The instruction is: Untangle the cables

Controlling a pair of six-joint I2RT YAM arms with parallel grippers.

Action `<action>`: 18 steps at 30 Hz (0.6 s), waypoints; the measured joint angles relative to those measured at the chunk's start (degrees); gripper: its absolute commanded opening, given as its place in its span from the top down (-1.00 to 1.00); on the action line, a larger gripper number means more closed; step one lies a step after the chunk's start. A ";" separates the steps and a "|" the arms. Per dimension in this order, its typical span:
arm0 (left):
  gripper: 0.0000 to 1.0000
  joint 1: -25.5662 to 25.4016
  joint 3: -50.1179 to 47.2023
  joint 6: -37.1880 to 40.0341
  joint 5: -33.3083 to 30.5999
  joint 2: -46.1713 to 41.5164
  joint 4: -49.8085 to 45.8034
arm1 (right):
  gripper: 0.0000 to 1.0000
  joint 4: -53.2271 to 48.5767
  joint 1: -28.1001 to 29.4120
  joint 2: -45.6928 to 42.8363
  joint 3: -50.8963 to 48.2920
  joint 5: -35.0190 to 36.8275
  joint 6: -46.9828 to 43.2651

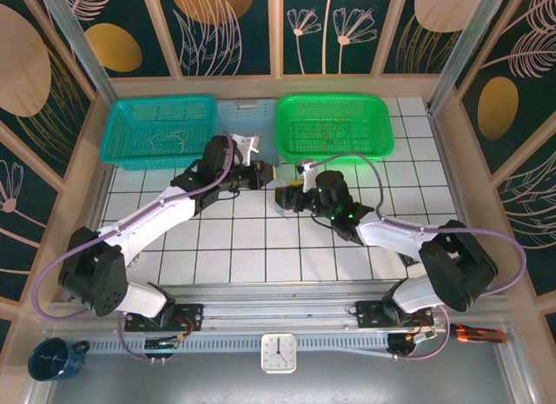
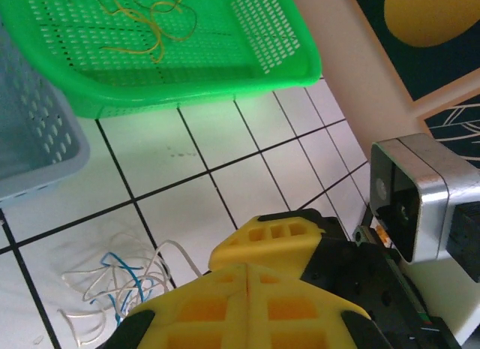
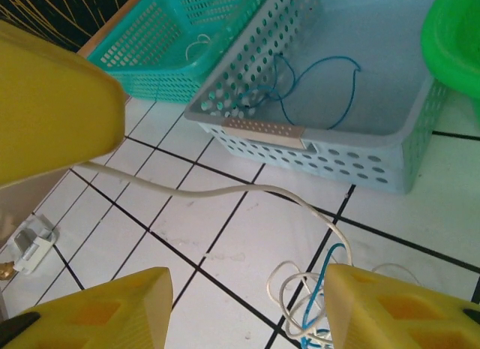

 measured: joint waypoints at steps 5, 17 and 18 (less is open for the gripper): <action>1.00 0.00 0.63 -1.07 1.36 -0.44 0.02 | -0.13 2.19 0.00 1.18 0.98 1.95 0.02; 1.00 -0.15 3.61 -3.45 4.09 -1.11 0.07 | -0.11 8.15 0.00 8.28 1.16 9.99 0.68; 1.00 -0.17 3.93 -3.65 4.15 -1.29 0.07 | -0.10 8.72 -0.02 8.85 1.16 10.36 0.92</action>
